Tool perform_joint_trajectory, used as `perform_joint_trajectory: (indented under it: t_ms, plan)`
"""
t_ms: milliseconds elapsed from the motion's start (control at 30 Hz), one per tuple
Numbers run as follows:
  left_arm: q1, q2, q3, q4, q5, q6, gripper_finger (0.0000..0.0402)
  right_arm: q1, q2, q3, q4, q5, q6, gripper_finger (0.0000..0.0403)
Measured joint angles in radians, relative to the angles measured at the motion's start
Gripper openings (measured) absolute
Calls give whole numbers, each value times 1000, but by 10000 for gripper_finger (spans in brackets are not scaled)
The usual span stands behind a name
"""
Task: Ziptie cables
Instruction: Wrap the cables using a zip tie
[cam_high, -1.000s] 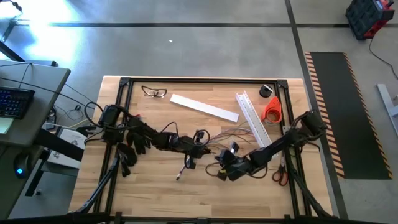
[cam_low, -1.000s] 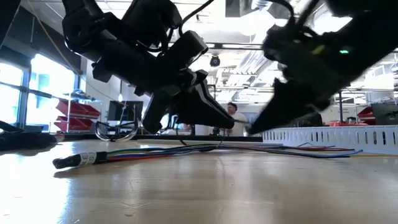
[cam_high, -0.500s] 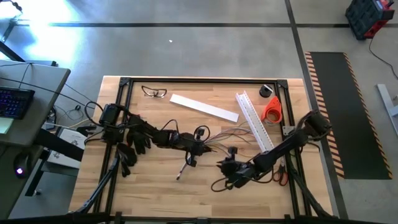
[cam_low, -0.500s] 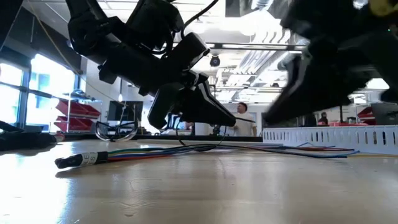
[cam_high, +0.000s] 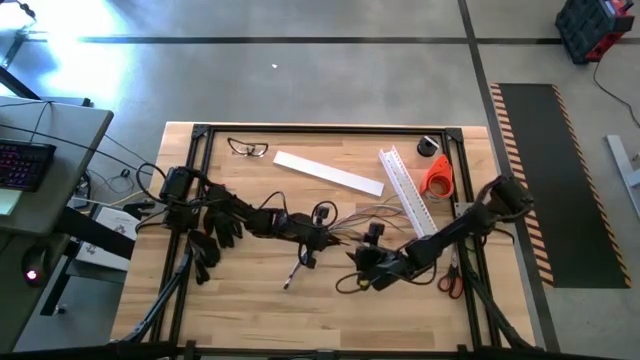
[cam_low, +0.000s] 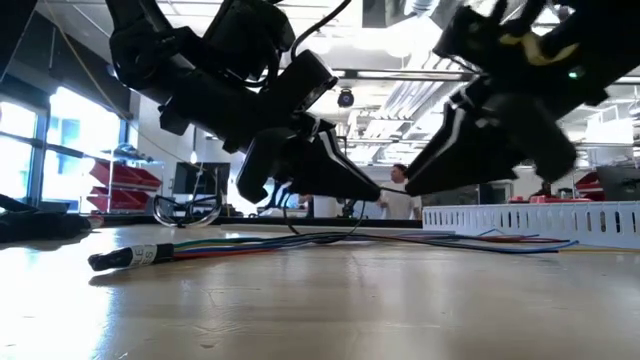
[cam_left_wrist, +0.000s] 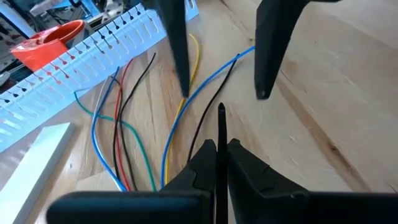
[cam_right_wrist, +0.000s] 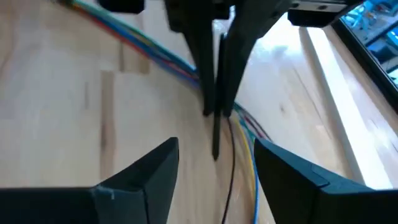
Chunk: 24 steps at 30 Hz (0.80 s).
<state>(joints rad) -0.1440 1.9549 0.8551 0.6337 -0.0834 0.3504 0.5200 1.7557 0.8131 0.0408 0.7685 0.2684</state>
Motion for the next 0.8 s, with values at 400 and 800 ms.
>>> perform_joint_trajectory:
  t_ms: [400,800]
  plan:
    - [0,0,0,1,21,-9,7,-47,45,0,97,-32,-67,82]
    - [0,-2,-1,14,20,-8,7,-62,47,0,89,-46,-56,1]
